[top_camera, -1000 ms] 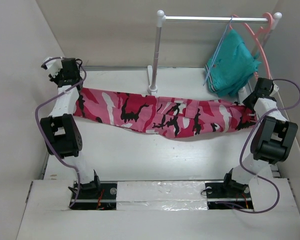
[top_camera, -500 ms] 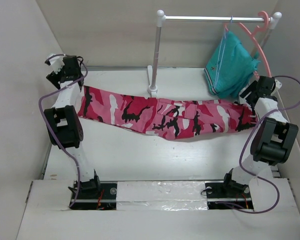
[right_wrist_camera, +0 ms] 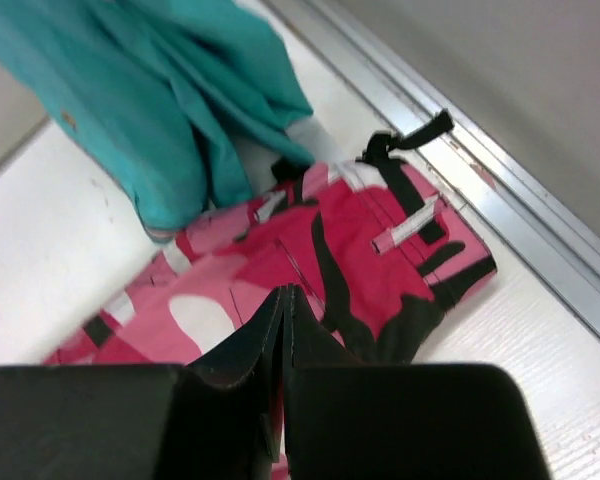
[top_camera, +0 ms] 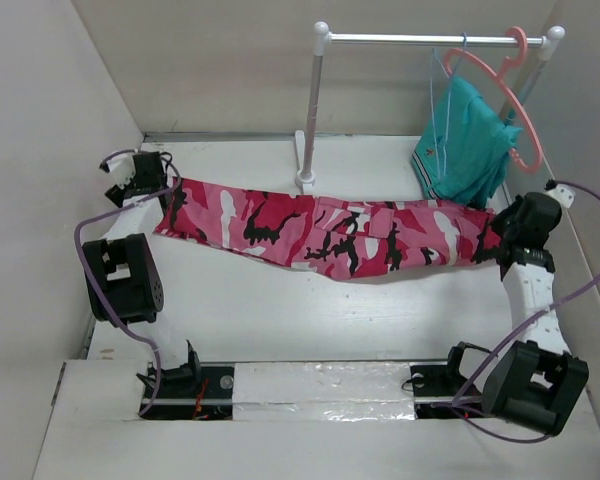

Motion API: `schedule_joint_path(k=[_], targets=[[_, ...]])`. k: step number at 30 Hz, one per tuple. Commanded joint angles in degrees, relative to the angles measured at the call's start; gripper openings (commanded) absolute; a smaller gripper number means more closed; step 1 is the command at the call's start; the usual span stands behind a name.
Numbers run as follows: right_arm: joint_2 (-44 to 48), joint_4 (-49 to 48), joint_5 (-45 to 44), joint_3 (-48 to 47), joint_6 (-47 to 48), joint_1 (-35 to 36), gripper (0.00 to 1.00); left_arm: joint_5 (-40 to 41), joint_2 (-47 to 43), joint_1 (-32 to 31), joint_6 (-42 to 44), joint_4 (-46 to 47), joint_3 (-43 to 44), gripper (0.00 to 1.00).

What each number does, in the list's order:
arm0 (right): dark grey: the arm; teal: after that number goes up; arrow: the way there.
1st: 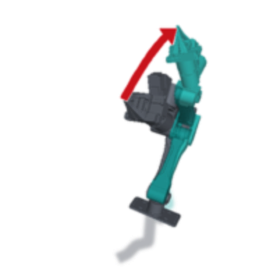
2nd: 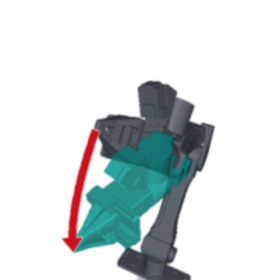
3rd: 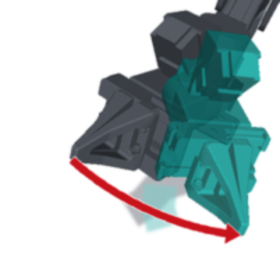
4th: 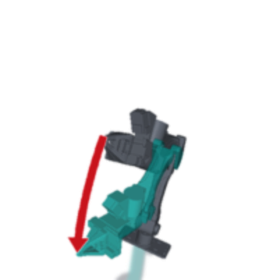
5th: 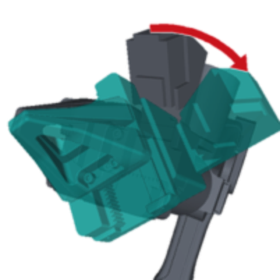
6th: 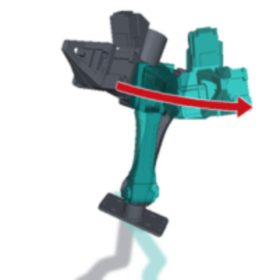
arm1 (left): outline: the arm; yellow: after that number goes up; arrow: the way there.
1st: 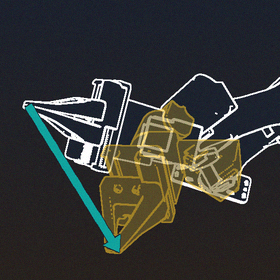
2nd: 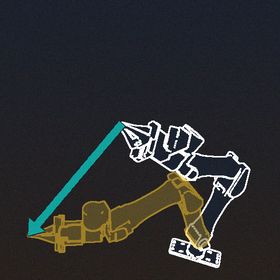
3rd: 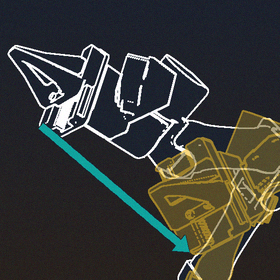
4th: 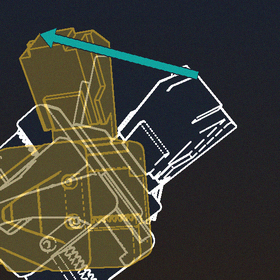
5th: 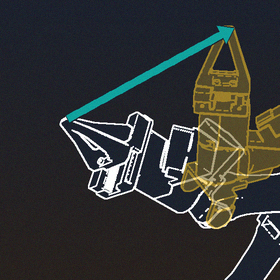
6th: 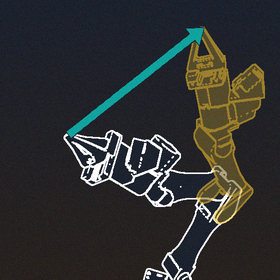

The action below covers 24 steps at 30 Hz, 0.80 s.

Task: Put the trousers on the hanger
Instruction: Fold the trousers at the center of the board.

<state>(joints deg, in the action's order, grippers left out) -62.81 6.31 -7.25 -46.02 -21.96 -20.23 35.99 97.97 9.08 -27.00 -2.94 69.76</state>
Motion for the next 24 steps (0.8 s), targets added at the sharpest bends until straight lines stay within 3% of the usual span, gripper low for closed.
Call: schedule_joint_path(k=[1,3,5,6,9,18,24], targets=[[3.21,-3.23,6.60,4.87,0.86,0.10,0.00,-5.22,-1.99,-0.03,-4.80,-4.87,-5.58,0.58],[5.84,-4.11,8.90,6.99,1.12,0.10,0.02,-12.20,-2.61,1.28,-5.08,-3.49,-8.05,0.69],[8.30,-4.20,11.02,9.09,2.61,0.10,0.12,-16.11,-1.56,2.34,-5.77,-4.96,-7.36,0.73],[9.01,-4.20,11.46,9.63,2.62,0.10,0.24,-19.52,-0.17,2.34,-5.52,-5.75,-6.83,0.73],[10.94,-2.89,12.96,11.13,4.37,0.10,0.43,-21.92,1.95,2.34,-7.00,-6.73,-5.51,0.73],[13.14,-4.20,19.38,15.34,5.61,1.33,0.45,-22.54,7.92,2.34,-13.77,-5.85,-4.46,0.71],[14.29,-4.20,17.45,16.93,4.82,1.33,0.44,-20.61,9.16,2.34,-14.92,-4.71,-2.26,0.52]])
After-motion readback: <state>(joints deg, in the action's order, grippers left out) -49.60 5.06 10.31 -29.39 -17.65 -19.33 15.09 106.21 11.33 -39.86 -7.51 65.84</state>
